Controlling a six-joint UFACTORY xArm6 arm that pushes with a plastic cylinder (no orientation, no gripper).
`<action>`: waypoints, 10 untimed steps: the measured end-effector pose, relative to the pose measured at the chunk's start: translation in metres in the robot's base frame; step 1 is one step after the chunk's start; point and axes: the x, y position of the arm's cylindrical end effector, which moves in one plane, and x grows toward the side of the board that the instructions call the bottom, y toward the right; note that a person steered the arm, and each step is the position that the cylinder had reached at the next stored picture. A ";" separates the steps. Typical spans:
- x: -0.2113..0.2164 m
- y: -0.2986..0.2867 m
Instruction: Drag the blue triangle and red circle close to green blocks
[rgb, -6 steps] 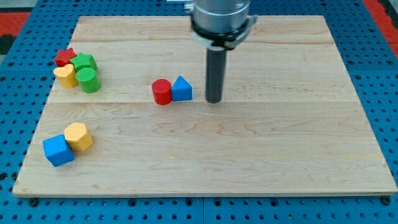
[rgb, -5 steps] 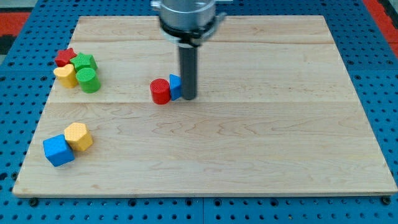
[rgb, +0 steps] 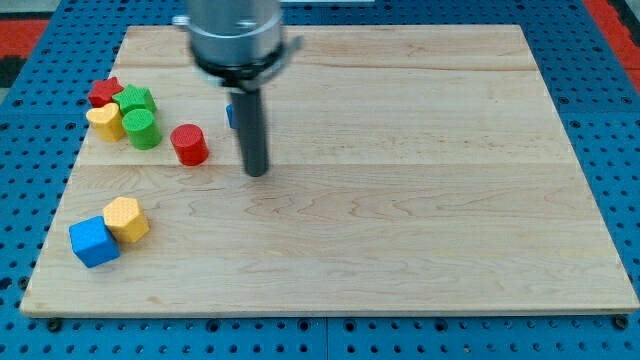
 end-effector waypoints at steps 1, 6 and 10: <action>-0.022 -0.054; -0.075 -0.051; -0.106 -0.035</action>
